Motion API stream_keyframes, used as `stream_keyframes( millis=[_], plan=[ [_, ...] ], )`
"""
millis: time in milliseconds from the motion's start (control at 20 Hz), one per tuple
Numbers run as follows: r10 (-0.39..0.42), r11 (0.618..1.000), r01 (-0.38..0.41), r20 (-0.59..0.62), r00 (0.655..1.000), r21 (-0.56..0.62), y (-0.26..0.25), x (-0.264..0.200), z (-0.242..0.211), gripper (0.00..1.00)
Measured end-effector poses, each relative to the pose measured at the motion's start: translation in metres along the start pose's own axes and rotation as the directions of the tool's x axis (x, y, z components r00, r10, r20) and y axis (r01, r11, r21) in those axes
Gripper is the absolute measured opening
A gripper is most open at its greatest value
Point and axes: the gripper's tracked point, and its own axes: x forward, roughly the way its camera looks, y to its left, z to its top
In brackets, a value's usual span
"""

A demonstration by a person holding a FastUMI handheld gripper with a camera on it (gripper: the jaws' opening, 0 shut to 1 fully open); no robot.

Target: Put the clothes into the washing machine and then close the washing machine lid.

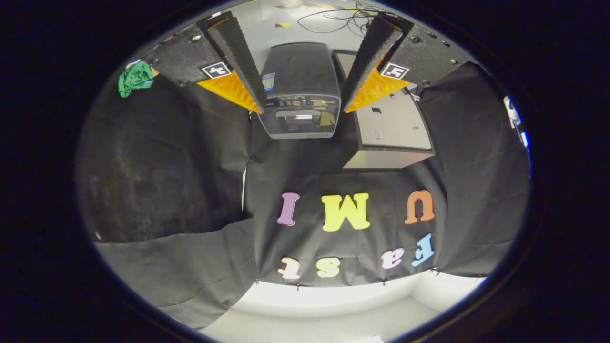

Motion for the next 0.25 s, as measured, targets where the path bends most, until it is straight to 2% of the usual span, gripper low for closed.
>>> stream_keyframes(
  millis=[250],
  plan=[
    [0.005, 1.000, -0.005, 0.000, 1.000, -0.005, 0.0054, 0.0001, 0.0005, 0.99]
  ],
)
